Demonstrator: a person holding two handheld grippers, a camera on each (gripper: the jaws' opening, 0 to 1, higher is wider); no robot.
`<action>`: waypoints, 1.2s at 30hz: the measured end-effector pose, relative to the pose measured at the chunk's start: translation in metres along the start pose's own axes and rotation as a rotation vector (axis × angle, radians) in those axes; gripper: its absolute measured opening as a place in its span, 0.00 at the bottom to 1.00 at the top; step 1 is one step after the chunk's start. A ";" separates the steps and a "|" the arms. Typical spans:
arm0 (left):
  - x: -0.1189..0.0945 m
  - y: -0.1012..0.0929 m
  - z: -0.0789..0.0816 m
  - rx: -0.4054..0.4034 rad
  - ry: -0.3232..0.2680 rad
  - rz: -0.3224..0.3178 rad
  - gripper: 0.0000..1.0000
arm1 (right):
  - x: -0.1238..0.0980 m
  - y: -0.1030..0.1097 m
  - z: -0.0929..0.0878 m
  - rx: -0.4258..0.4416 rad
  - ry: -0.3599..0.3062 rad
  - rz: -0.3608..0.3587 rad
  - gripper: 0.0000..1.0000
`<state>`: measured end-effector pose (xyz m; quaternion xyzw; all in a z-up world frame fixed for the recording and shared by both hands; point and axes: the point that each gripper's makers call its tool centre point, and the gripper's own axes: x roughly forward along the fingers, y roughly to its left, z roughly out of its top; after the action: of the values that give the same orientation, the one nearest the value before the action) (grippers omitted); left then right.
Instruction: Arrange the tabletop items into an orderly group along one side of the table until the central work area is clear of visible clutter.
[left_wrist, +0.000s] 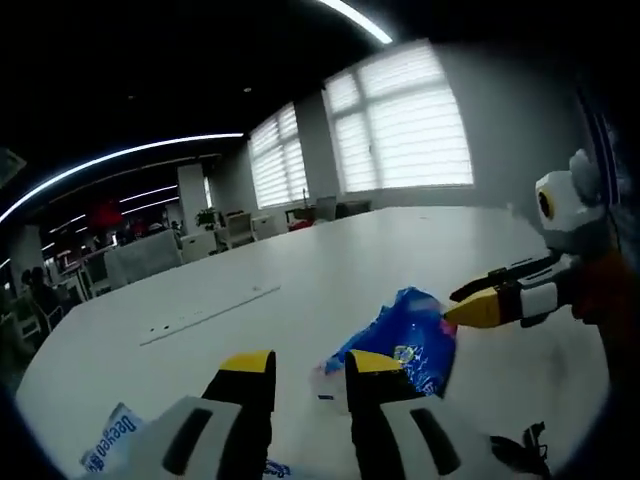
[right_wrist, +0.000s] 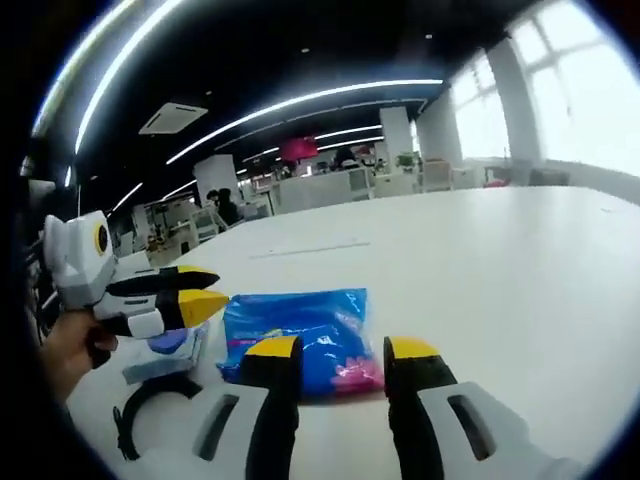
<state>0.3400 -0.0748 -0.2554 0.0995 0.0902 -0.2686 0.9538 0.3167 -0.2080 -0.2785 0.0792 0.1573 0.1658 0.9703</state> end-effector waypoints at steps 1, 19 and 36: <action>-0.001 -0.001 0.002 -0.002 -0.007 -0.001 0.30 | -0.001 0.003 0.001 -0.011 -0.004 0.009 0.34; -0.034 -0.001 0.034 -0.024 -0.132 0.035 0.47 | -0.017 0.038 0.016 -0.067 -0.077 0.073 0.44; -0.056 0.006 0.049 -0.053 -0.192 0.056 0.62 | -0.029 0.081 0.022 -0.161 -0.161 0.169 0.56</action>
<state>0.3014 -0.0540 -0.1947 0.0504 0.0028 -0.2475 0.9676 0.2746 -0.1449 -0.2331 0.0274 0.0578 0.2522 0.9656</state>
